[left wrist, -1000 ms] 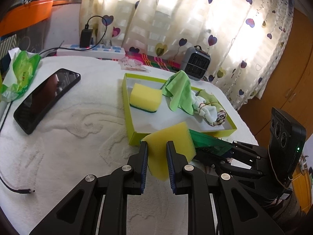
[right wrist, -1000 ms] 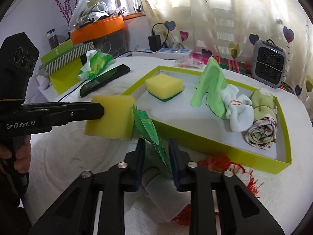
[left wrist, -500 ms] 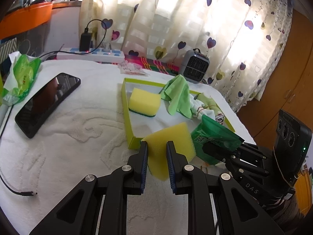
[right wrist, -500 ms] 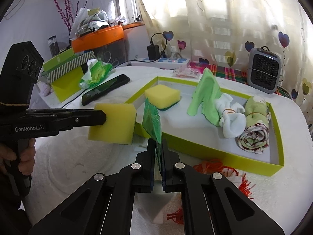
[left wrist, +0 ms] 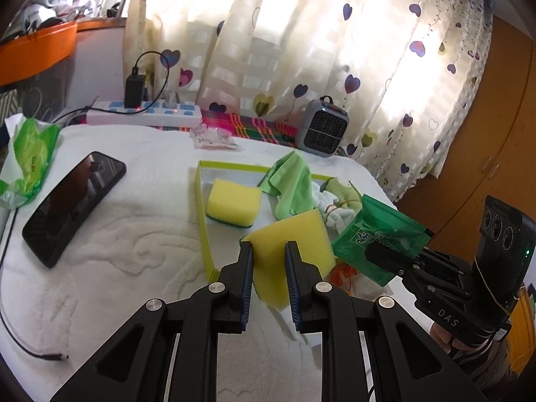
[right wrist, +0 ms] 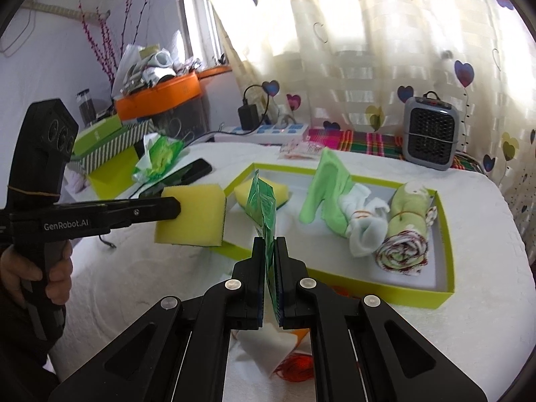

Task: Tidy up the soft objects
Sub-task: 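Lift the sponge and packet and carry both over the box lid, then lower the sponge and packet into the box and open both tools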

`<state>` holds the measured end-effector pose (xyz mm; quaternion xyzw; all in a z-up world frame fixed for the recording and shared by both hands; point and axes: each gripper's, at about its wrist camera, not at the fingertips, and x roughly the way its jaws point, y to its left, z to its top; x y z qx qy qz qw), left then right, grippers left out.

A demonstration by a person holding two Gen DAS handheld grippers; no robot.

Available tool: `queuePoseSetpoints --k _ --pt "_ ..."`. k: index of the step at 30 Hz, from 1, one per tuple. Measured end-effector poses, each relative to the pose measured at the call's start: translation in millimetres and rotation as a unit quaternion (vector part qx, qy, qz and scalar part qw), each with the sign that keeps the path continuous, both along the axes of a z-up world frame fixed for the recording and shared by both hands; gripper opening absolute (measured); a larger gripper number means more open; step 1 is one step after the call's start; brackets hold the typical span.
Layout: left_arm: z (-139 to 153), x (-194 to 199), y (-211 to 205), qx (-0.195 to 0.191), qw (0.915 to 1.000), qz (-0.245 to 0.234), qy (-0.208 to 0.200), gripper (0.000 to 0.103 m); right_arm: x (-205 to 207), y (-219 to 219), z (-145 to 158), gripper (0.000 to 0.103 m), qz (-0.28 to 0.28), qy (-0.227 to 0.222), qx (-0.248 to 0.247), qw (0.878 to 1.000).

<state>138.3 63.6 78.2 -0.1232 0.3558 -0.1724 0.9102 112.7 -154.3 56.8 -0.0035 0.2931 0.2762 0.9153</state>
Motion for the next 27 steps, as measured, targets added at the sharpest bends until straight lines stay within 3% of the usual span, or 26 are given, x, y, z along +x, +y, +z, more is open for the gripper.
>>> queuePoseSetpoints --k 12,27 --pt "-5 29 -6 0.001 0.9999 -0.002 0.014 0.018 19 -25 9 0.006 -0.057 0.002 0.025 0.998" --pt "-30 63 -15 0.017 0.9983 -0.007 0.056 0.018 77 -52 -6 0.006 -0.096 0.074 0.086 0.989"
